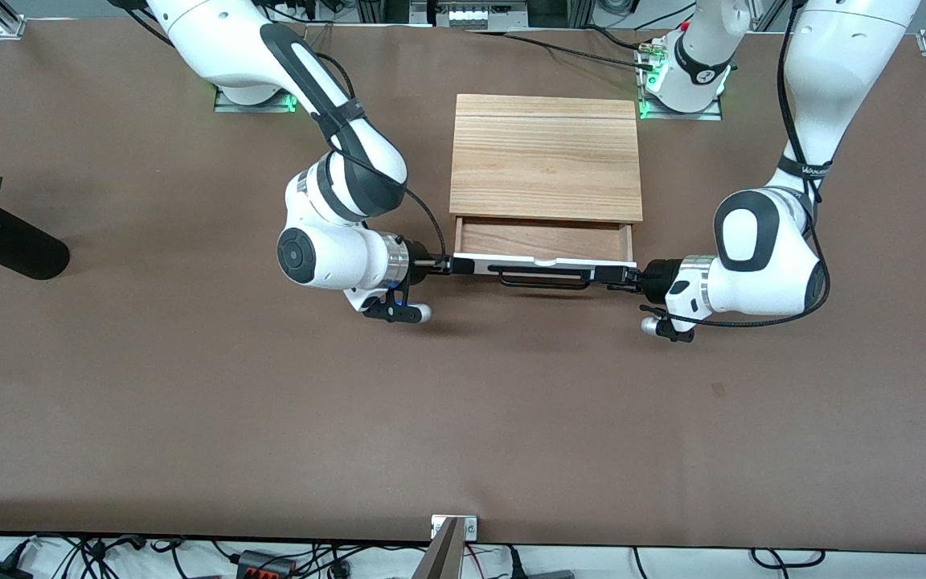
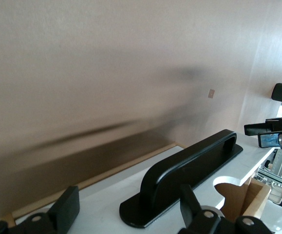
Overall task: Close drawer with both arms simultaneously
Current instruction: 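Push the drawer front into the cabinet with both grippers together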
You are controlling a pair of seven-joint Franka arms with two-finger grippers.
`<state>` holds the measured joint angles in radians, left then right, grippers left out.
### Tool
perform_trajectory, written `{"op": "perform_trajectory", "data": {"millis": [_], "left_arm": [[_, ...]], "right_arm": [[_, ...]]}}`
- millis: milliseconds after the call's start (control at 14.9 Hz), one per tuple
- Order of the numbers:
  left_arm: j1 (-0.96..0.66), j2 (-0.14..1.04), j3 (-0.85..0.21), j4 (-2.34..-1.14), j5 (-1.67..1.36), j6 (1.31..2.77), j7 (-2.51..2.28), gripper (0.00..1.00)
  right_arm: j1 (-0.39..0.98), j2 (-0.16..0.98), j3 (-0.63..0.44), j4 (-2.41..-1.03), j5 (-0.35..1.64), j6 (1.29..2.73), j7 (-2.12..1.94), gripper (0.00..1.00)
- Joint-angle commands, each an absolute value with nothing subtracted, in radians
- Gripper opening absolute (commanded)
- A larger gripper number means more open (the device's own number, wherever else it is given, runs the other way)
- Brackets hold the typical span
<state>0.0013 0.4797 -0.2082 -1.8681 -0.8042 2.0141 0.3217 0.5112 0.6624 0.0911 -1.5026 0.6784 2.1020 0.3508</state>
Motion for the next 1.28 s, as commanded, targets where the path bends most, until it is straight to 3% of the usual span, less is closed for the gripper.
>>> {"op": "perform_trajectory", "data": {"millis": [0,470,1208], "left_arm": [[0.015,0.445,-0.216,-1.920,-0.825,2.003,0.316,0.90],[0.034,0.433,-0.215,-1.959,-0.825,1.833,0.316,0.88],[0.029,0.387,-0.215,-2.040,-0.825,1.807,0.314,0.88]], "right_arm": [[0.515,0.667,0.101,-1.489,0.698,2.042,0.333,1.00],[0.529,0.675,0.120,-1.491,0.700,2.017,0.330,1.00],[0.561,0.684,0.120,-1.494,0.690,1.927,0.325,1.00]]}}
